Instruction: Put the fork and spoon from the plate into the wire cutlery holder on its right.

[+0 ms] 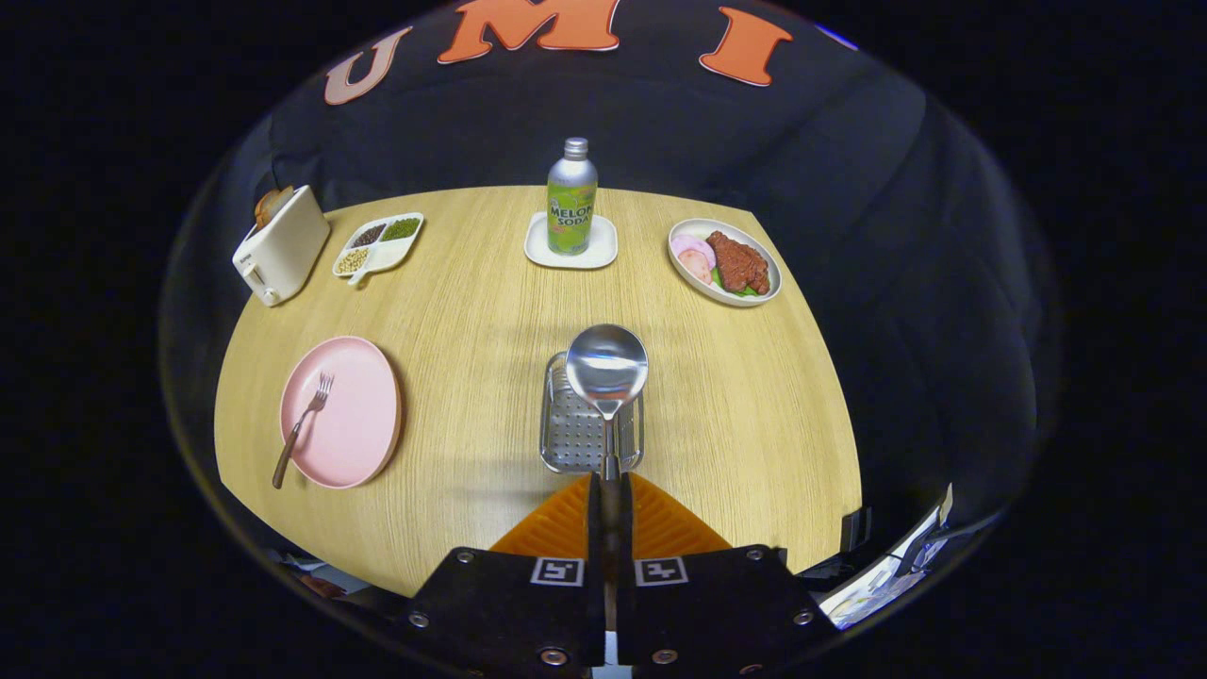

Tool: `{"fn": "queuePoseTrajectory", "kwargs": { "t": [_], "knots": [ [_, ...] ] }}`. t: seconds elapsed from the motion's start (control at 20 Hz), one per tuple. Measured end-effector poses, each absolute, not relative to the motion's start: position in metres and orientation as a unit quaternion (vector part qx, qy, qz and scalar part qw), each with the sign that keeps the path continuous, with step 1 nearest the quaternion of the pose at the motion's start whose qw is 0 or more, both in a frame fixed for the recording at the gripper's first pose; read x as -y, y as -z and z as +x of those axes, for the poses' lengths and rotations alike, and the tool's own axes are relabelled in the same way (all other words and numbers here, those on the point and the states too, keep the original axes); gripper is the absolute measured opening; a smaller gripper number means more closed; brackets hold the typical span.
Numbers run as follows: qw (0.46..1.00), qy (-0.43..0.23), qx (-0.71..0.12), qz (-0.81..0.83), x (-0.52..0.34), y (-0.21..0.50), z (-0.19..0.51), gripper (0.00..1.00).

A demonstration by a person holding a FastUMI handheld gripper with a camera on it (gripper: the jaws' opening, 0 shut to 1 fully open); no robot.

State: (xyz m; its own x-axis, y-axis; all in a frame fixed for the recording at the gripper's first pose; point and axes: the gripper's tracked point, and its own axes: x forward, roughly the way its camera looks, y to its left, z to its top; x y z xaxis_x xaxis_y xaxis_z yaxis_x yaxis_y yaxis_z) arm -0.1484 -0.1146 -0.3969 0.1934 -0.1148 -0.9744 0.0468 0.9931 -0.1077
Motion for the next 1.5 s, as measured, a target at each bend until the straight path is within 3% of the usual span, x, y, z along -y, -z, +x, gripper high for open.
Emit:
{"fn": "queuePoseTrajectory", "kwargs": {
  "t": [0.25,0.65,1.05,1.3,1.4,1.5],
  "knots": [
    [0.759,0.045,-0.649,-0.023,0.118,0.415,-0.155,0.06],
    [0.789,0.038,-0.613,-0.013,0.115,0.409,-0.127,0.08],
    [0.899,0.055,-0.432,0.045,0.104,0.333,-0.047,0.09],
    [0.941,0.06,-0.326,0.067,0.087,0.281,-0.016,0.1],
    [0.953,0.065,-0.288,0.063,0.081,0.262,-0.008,0.12],
    [0.959,0.072,-0.271,0.05,0.072,0.252,-0.005,0.22]
  ]
}}
